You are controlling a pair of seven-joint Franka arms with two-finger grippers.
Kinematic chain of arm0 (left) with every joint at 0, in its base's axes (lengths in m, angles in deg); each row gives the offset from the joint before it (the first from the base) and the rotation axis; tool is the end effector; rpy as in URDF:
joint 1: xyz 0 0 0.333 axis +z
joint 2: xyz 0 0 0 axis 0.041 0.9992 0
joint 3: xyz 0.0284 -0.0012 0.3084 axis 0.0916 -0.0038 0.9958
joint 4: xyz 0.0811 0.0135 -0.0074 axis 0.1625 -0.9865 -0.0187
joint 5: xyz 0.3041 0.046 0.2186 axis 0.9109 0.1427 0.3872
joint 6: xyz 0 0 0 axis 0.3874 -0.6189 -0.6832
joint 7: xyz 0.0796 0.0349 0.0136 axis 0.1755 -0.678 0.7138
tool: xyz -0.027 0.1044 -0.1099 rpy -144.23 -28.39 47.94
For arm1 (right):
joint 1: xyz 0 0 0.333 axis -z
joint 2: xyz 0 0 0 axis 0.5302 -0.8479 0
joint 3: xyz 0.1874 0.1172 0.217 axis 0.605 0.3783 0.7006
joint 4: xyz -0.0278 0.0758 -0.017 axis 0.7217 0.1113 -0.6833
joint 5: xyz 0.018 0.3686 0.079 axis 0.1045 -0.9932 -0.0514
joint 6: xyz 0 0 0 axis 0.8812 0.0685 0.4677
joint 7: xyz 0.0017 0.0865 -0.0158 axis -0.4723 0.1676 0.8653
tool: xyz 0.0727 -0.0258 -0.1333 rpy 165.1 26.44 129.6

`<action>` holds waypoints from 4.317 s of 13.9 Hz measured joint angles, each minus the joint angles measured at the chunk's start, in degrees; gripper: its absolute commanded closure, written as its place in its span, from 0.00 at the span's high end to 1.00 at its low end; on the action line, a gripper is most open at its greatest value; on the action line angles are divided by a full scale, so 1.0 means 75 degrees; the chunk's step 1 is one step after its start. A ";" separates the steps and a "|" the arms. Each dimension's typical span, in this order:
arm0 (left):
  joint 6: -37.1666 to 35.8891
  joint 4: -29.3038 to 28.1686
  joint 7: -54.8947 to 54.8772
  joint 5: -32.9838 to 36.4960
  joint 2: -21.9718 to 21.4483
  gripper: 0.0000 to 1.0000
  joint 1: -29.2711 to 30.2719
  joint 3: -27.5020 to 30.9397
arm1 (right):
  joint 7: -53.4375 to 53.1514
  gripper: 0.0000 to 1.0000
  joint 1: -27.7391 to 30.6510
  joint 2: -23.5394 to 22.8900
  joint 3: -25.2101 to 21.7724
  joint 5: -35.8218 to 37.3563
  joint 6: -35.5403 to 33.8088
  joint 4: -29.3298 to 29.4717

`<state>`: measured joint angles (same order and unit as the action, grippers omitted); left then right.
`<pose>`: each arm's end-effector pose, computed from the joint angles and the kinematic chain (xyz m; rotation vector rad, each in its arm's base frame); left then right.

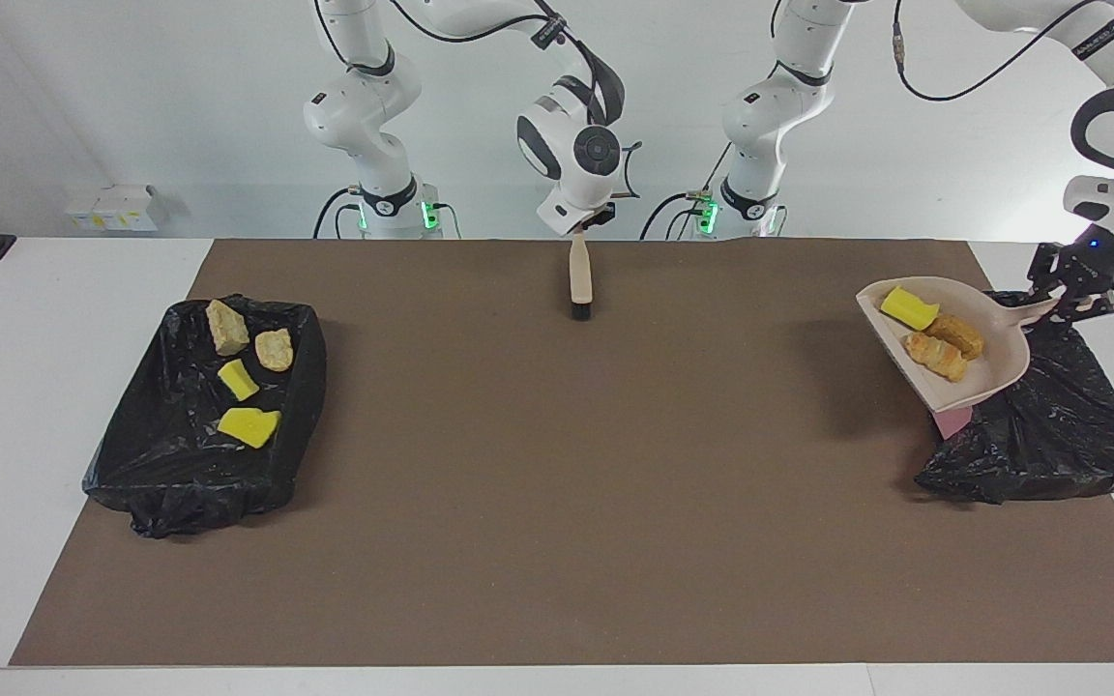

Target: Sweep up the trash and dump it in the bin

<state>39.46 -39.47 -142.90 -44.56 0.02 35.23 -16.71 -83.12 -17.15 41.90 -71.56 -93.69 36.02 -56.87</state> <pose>0.5120 0.2776 0.4570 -2.2654 2.0958 0.0135 0.2663 0.3956 0.2951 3.0517 -0.0638 -0.7398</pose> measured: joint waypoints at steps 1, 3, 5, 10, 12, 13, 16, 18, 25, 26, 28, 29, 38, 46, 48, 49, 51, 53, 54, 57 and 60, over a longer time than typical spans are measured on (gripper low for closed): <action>0.0015 0.0276 -0.0002 0.0217 0.0141 0.00 0.0129 -0.0001 | 0.0000 0.88 0.0315 -0.0002 -0.0012 0.0002 0.0073 0.0193; 0.0086 0.0885 -0.0016 0.0608 0.0472 0.00 0.0369 0.0004 | 0.0061 0.98 0.1148 0.0004 -0.0043 0.0071 0.0087 0.0682; 0.0370 0.1279 -0.0019 0.1165 0.0708 0.00 0.0427 0.0005 | 0.0320 1.00 0.1852 0.0013 -0.0092 0.0552 0.0087 0.1193; 0.0837 0.1416 0.0141 0.3358 0.0768 0.00 0.0146 -0.0143 | 0.1599 1.00 0.3572 0.0029 -0.0123 0.1954 0.0087 0.2308; 0.0845 0.1401 0.0320 0.4120 0.0730 0.00 0.0014 -0.0151 | 0.2122 1.00 0.4317 0.0063 -0.0155 0.2079 -0.0111 0.2828; 0.0840 0.1356 0.0659 0.4550 0.0702 0.00 -0.0070 -0.0152 | 0.2432 1.00 0.4652 0.0121 -0.0167 0.2233 -0.0290 0.3067; 0.0816 0.0788 0.2042 0.5985 0.0387 0.00 -0.0432 -0.0160 | 0.3213 1.00 0.5323 0.0555 -0.0196 0.3237 -0.0848 0.3535; 0.0687 0.0187 0.2921 0.6681 -0.0003 0.00 -0.0684 -0.0168 | 0.3536 1.00 0.5603 0.0853 -0.0196 0.3471 -0.1752 0.4011; 0.0246 -0.0311 0.3633 0.8073 -0.0602 0.00 -0.0929 -0.0166 | 0.3618 1.00 0.5844 0.1022 -0.0220 0.3561 -0.4021 0.5389; 0.0190 -0.0311 0.3644 0.8151 -0.0651 0.00 -0.0996 -0.0175 | 0.3618 1.00 0.5872 0.1021 -0.0269 0.3566 -0.4111 0.5456; -0.0210 -0.0311 0.3818 0.8226 -0.0735 0.00 -0.1299 -0.0185 | 0.3619 1.00 0.5930 0.1004 -0.0410 0.3566 -0.4328 0.5484; -0.0470 -0.0311 0.3988 0.8234 -0.0756 0.00 -0.1505 -0.0199 | 0.3619 1.00 0.5938 0.0992 -0.0427 0.3566 -0.4403 0.5485; -0.2566 -0.0316 0.5187 0.9429 -0.0833 0.00 -0.3046 -0.0257 | 0.3619 1.00 0.5920 0.1063 -0.0524 0.3506 -0.4456 0.5535; -0.3613 -0.0317 0.7066 0.7037 -0.0835 0.00 -0.4315 -0.0343 | 0.4548 1.00 0.5907 0.1080 -0.0498 0.3398 -0.4158 0.5472; -0.3754 -0.0315 0.7893 0.6115 -0.0847 0.00 -0.4667 -0.0358 | 0.4548 1.00 0.5918 0.1008 -0.0510 0.3398 -0.4160 0.5506; -0.3801 -0.0316 0.8379 0.5622 -0.0860 0.00 -0.4781 -0.0361 | 0.4548 1.00 0.5922 0.0905 -0.0516 0.3398 -0.4182 0.5619; -0.3805 -0.0317 0.9479 0.4545 -0.0902 0.00 -0.4920 -0.0359 | 0.4548 1.00 0.5917 0.0658 -0.0506 0.3346 -0.4241 0.5898; -0.3789 -0.0318 1.0528 0.3399 -0.0933 0.00 -0.4980 -0.0371 | 0.4549 1.00 0.5906 0.0545 -0.0491 0.3056 -0.4224 0.6017; -0.3753 -0.0318 1.0964 0.2887 -0.0943 0.00 -0.4997 -0.0372 | 0.4549 1.00 0.5904 0.0542 -0.0489 0.3015 -0.4194 0.6029; -0.3388 -0.0318 1.2228 0.1547 -0.0958 0.00 -0.5029 -0.0370 | 0.4550 1.00 0.5909 0.0542 -0.0494 0.2992 -0.4189 0.6046; -0.2906 -0.0319 1.3684 0.0602 -0.0972 0.00 -0.5289 -0.0382 | 0.4550 1.00 0.5916 0.0542 -0.0518 0.2992 -0.4190 0.6046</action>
<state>17.66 -41.86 -40.27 -40.05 -7.27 -4.43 -19.57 -48.99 27.22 45.96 -75.45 -71.25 4.59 -11.53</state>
